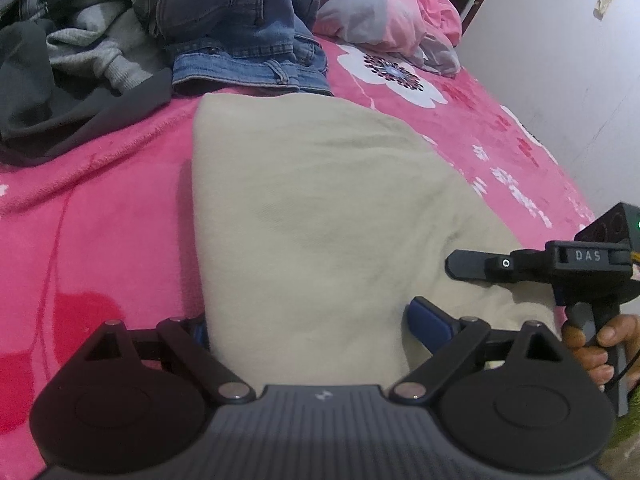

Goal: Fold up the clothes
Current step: 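Push the folded trousers along the bedspread with the left gripper, then press the left gripper fingers against the folded khaki trousers' edge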

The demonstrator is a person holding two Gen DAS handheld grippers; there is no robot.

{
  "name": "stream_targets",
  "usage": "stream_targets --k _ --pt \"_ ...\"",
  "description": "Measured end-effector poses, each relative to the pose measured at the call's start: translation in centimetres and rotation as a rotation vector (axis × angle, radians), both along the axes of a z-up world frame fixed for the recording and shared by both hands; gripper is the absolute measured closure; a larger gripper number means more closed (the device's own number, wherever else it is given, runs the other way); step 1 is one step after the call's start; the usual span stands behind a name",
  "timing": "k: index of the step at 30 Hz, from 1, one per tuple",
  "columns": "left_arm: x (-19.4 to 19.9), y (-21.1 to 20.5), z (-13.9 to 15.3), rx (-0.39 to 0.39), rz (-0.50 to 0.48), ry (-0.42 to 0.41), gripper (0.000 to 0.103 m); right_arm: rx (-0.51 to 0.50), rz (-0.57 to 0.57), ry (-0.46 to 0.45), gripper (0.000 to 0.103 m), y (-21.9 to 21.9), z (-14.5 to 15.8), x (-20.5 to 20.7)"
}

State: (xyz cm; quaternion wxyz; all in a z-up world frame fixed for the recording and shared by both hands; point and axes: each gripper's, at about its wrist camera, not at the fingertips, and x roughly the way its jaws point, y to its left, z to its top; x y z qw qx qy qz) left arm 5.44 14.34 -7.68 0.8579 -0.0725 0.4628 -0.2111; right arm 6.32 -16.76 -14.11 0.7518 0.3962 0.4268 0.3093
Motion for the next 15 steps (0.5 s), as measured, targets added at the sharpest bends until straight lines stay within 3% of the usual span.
stream_targets --k 15 --pt "-0.46 -0.76 0.37 0.056 0.003 -0.035 0.008 -0.018 -0.002 -0.010 0.078 0.12 0.02 -0.10"
